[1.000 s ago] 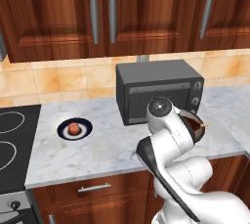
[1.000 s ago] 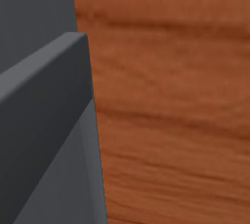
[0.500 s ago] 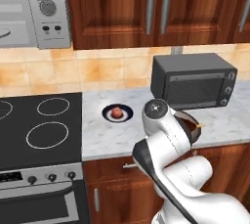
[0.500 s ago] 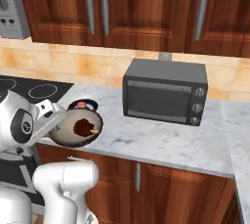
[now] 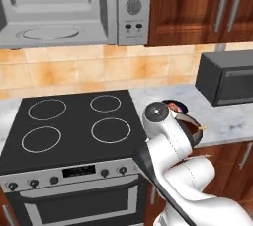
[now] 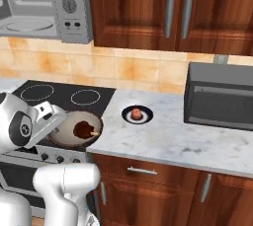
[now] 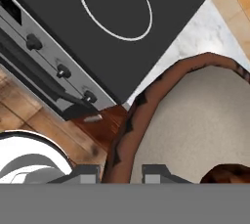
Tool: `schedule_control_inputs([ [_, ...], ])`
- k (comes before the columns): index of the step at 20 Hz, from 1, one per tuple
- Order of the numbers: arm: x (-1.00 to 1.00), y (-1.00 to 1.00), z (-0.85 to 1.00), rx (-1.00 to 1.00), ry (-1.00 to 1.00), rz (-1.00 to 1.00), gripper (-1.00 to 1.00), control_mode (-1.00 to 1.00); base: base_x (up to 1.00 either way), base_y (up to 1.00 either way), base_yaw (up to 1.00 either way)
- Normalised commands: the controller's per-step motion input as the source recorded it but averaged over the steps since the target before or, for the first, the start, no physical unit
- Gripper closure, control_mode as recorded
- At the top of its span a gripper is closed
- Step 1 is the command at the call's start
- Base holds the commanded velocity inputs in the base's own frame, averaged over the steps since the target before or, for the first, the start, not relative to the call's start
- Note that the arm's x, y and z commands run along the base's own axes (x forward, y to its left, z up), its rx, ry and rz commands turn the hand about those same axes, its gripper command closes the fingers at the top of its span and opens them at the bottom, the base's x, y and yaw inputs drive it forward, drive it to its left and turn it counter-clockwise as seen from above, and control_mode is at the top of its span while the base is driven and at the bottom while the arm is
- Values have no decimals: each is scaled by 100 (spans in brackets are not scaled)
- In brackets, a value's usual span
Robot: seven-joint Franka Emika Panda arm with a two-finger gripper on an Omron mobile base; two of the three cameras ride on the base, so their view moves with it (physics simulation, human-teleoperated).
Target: Remove the peach from the bowl and place it on the small plate. Then place the bowl with only the steak in the microwave, close the door, and press the start button to microwave the steak.
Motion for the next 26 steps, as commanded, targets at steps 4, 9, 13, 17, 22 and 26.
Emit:
schedule_control_inputs([
  [4,0,0,0,0,0,0,100,100,3,100,-17],
  [9,0,0,0,0,0,0,100,100,46,92,-14],
  [13,0,0,0,0,0,0,100,100,30,55,-5],
  [17,0,0,0,0,0,0,100,100,51,0,8],
  [22,0,0,0,0,0,0,100,100,74,0,15],
  [26,0,0,0,0,0,0,100,100,51,3,11],
])
